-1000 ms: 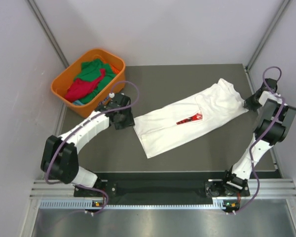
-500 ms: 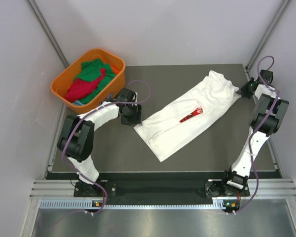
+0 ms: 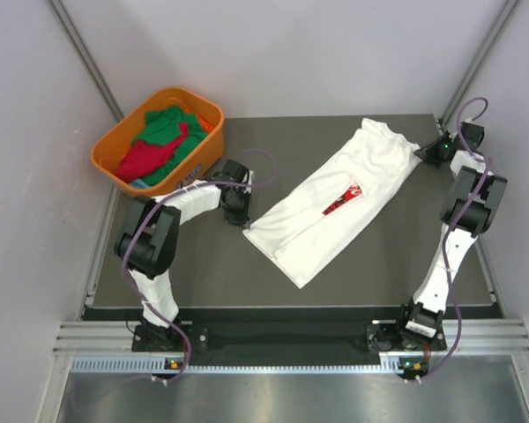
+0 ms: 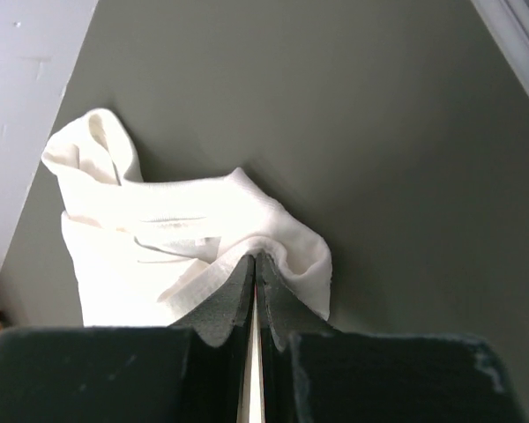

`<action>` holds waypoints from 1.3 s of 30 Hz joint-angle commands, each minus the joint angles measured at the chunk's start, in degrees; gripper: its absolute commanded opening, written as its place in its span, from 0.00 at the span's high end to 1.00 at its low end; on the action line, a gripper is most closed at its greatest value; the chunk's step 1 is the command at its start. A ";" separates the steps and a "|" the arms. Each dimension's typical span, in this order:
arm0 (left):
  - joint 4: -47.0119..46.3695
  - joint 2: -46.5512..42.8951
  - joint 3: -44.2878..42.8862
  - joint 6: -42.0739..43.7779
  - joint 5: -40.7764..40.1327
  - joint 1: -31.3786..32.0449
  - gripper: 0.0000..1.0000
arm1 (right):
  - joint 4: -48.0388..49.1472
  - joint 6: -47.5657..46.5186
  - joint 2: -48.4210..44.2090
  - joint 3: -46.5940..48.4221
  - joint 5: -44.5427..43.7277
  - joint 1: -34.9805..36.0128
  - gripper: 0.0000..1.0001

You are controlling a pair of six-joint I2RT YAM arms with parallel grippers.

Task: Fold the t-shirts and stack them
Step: Fold the tshirt

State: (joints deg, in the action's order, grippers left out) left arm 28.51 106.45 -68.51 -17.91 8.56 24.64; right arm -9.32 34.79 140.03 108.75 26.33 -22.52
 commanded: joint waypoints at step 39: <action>-2.05 -26.74 30.54 -39.38 0.32 11.11 1.00 | 24.61 18.83 20.46 26.59 2.50 13.38 0.99</action>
State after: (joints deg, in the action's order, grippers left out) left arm 26.50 81.21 -39.40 -52.18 9.30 32.99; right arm 10.74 54.63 159.46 130.85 33.01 -9.52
